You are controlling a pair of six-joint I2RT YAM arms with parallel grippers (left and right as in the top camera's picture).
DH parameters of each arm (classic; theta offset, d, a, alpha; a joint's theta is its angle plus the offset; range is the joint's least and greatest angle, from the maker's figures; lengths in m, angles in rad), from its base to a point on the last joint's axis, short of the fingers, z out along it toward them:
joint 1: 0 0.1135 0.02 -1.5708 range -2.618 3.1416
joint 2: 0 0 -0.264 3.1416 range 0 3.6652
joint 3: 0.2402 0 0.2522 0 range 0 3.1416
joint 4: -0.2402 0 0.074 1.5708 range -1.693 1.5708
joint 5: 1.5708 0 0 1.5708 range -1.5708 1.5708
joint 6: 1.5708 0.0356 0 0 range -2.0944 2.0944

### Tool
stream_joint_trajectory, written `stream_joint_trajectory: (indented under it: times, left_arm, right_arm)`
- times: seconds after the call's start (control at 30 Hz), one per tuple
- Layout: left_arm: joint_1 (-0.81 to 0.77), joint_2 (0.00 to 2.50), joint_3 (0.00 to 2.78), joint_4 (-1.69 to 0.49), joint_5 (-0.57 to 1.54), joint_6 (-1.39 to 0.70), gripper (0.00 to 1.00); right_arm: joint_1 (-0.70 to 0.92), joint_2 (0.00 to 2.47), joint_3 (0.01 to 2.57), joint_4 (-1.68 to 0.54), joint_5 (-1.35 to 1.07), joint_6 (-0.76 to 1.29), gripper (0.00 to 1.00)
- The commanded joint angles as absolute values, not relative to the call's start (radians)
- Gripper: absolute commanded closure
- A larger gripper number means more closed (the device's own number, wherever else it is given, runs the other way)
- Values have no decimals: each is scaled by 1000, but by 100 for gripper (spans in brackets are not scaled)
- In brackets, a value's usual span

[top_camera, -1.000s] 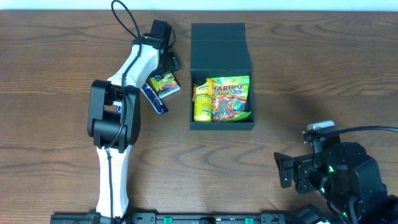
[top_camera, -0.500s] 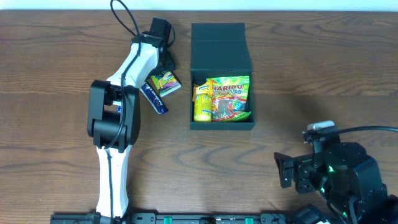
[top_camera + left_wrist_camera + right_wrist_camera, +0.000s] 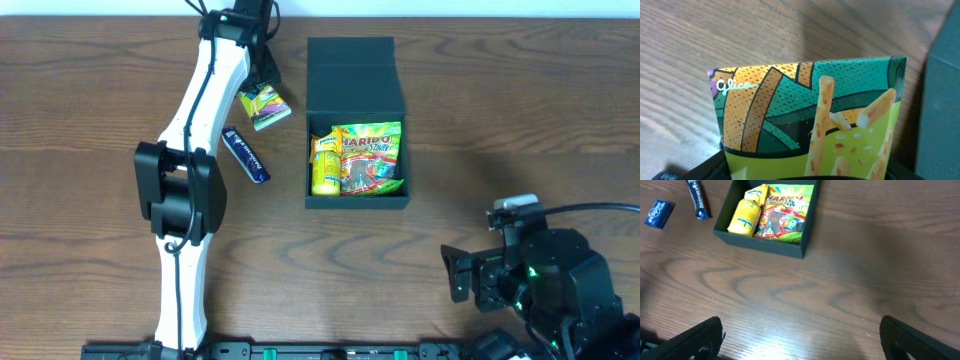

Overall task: Pack container
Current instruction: 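Lower the Pretz box into the black box and release it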

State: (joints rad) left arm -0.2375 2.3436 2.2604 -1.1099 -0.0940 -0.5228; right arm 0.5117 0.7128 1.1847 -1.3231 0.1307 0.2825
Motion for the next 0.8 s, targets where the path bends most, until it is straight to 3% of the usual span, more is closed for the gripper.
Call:
stream_joint_trajectory:
  times: [0.0,0.37,0.77]
  left_arm:
    - [-294,2341,2332,-1157,-109,-501,34]
    - [-620,2341,2359,-1268,-32,-546,34]
    - [-716,2353,2257,-1118,-28,-607,32]
  right_arm:
    - [503,711,1192,-1325,138,273,1]
    - [503,711,1192,-1325,138,272,1]
    - [503,711,1192,-1325,138,273,1]
